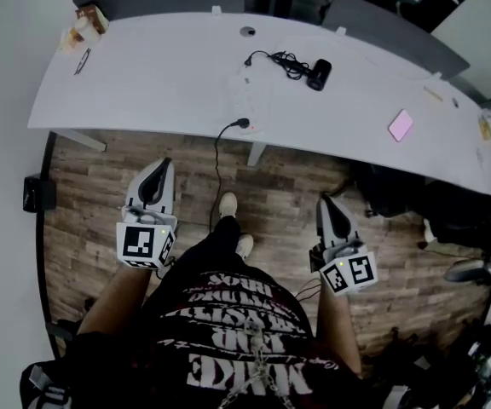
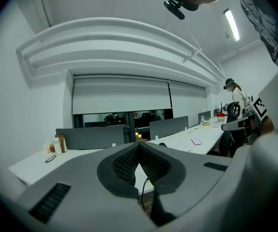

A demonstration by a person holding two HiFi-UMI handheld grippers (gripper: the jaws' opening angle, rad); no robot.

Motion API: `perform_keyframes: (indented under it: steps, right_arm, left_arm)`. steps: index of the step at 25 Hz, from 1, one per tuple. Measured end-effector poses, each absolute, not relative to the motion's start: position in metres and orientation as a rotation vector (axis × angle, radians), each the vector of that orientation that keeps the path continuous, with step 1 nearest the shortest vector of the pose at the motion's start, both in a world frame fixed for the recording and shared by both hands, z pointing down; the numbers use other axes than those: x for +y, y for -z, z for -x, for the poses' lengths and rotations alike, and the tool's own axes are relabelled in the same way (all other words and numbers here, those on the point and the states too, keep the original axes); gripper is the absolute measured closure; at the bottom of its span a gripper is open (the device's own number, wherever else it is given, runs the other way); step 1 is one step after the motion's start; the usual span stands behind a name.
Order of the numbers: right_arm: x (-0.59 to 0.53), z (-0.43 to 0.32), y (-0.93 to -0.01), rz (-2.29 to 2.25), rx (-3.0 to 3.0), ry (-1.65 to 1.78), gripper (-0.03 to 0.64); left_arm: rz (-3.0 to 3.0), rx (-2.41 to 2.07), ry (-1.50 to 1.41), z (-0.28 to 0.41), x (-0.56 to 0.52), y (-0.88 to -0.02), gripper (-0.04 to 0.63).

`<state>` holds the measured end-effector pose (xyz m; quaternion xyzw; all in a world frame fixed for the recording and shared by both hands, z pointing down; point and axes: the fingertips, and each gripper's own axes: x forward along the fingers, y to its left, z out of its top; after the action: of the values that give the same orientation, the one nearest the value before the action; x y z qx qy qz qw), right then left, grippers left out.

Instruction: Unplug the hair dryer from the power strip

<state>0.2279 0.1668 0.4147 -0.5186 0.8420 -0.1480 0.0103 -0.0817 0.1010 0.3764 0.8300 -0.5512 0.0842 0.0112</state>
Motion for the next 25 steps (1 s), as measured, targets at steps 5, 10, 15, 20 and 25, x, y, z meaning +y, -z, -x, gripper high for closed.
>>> perform_keyframes:
  steps: [5,10,15,20,25]
  right_arm:
    - [0.141,-0.220,-0.411,1.614,2.637,0.449,0.581]
    - [0.109,-0.211,-0.403,1.607,2.647,0.425,0.581]
    - [0.082,-0.207,-0.397,1.606,2.658,0.409,0.581]
    - [0.054,-0.201,-0.386,1.597,2.682,0.386,0.581]
    - [0.029,-0.194,-0.375,1.585,2.707,0.346,0.581]
  left_arm:
    - [-2.585,-1.728,-0.251,0.088,0.076,-0.377,0.572]
    - [-2.580,-1.736,-0.227,0.096,0.046,-0.376,0.572]
    - [-2.579,-1.744,-0.187,0.099,0.015,-0.372,0.572]
    - [-2.577,-1.766,-0.141,0.104,-0.013,-0.363,0.572]
    - [-2.568,-1.792,-0.107,0.115,-0.035,-0.358,0.572]
